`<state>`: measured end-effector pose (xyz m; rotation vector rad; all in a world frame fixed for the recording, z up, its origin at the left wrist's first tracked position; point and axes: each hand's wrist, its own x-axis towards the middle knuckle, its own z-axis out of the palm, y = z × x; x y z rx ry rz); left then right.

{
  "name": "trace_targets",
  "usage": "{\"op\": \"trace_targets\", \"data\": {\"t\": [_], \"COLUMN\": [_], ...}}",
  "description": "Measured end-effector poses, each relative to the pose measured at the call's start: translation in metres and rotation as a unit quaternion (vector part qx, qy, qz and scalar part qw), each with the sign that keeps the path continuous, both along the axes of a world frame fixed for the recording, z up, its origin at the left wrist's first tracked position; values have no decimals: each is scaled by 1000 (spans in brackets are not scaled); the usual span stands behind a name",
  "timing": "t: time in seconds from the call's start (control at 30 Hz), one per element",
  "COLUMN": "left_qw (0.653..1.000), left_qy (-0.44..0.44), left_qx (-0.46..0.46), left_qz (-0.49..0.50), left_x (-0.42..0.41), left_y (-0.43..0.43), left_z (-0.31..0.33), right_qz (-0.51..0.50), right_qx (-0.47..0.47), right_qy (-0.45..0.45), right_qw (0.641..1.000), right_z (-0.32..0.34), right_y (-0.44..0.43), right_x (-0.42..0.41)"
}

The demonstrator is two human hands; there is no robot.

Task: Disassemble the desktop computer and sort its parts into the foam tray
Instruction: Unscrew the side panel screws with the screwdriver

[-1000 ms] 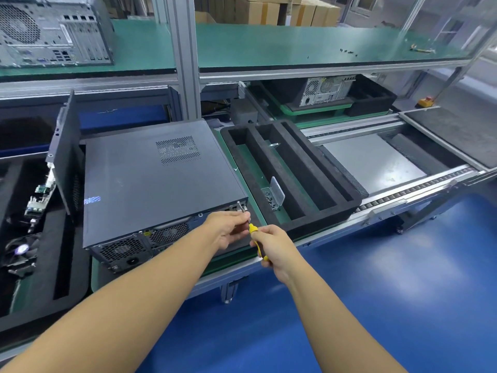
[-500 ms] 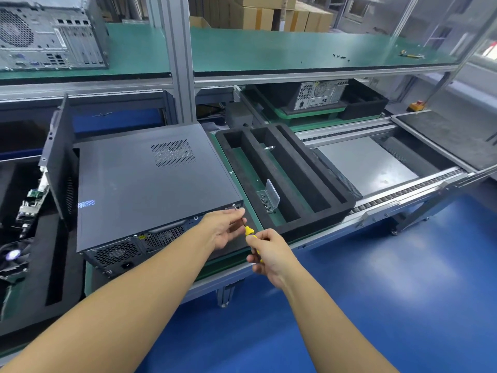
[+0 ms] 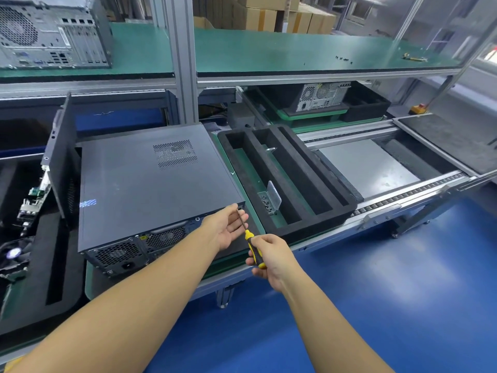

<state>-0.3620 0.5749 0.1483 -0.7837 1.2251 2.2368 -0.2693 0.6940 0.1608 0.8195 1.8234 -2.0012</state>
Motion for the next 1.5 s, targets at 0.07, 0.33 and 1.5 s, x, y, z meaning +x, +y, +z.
{"op": "trace_targets", "data": {"t": [0.07,0.33,1.5], "left_qw": [1000,999,978], "left_qy": [-9,-19,47], "left_qx": [7,4,134], "left_qz": [12,45,155], "left_x": [-2,-7,79], "left_y": [3,11,-157], "left_z": [-2,-12,-30], "right_qz": [-13,-3,268], "right_qx": [-12,14,-30], "right_qy": [13,26,-16], "right_qw": [1000,1000,963], "right_z": [-2,-6,-22], "right_y": [0,0,-133], "right_x": [1,-2,22]}}
